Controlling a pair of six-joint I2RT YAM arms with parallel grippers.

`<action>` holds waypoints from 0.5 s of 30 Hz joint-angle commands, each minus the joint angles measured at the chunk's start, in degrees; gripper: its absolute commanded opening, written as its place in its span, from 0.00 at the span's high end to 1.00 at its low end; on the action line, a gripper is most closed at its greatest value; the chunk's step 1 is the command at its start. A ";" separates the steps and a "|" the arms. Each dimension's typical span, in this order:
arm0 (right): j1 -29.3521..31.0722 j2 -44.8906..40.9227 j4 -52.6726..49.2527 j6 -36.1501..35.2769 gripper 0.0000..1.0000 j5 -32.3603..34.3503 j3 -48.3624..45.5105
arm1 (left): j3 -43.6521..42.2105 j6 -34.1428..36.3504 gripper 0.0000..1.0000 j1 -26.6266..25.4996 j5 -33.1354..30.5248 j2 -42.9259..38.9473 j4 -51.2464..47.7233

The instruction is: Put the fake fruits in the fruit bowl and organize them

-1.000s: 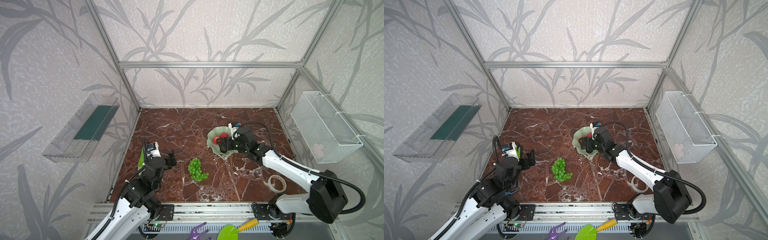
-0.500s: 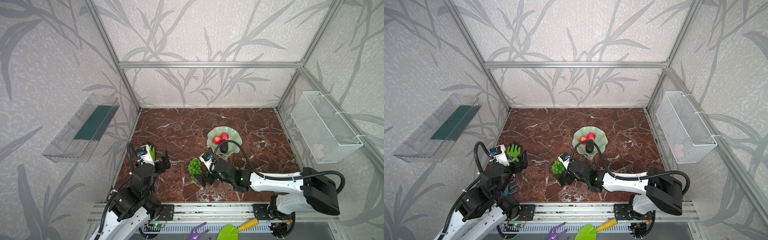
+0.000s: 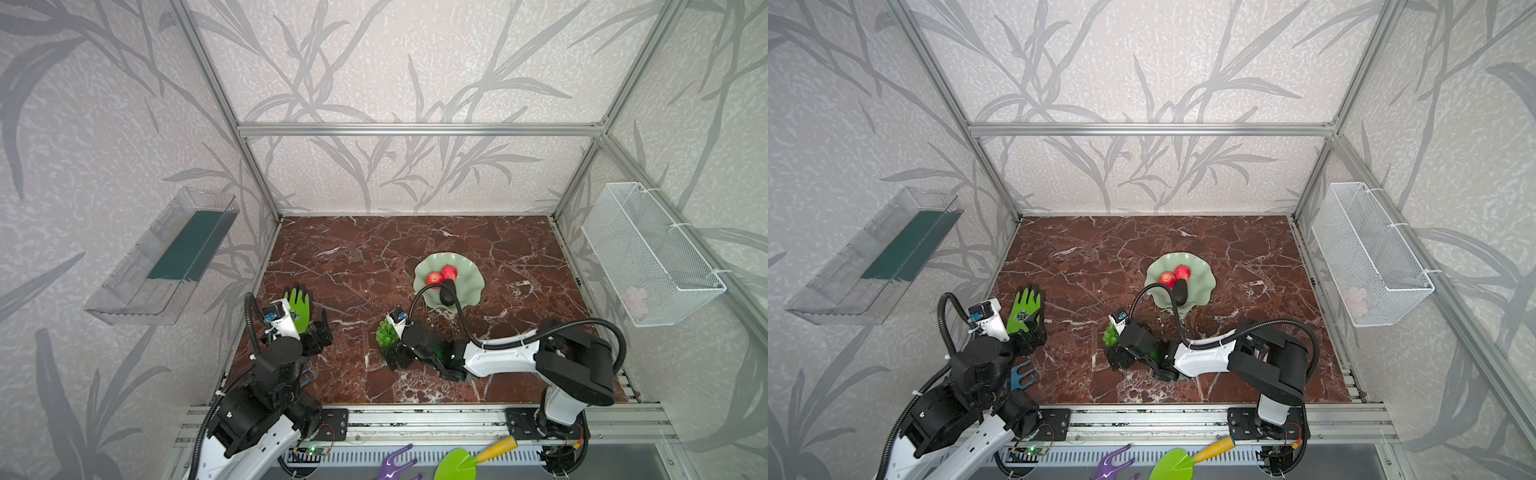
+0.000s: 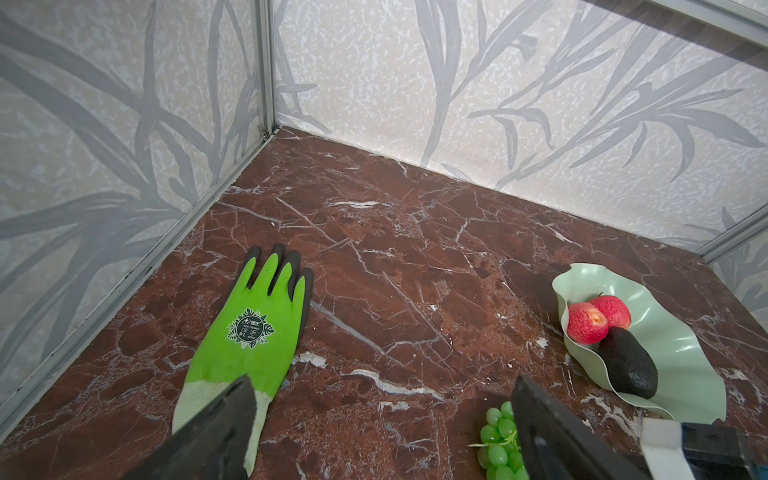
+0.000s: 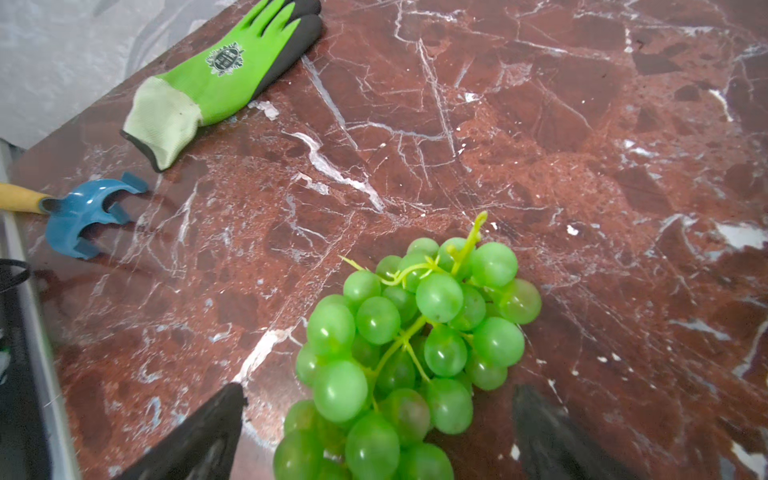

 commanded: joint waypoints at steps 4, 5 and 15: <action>0.30 4.60 0.71 2.76 0.00 4.17 2.24 | 1.54 -0.84 0.04 0.28 -2.02 -0.27 -1.69; 0.25 5.29 0.71 2.85 0.00 4.19 2.53 | 1.54 -0.70 0.04 0.31 -2.11 -0.19 -1.54; 0.28 8.65 2.01 4.21 0.11 2.94 3.22 | 1.49 -0.66 0.04 0.30 -2.00 0.33 -1.51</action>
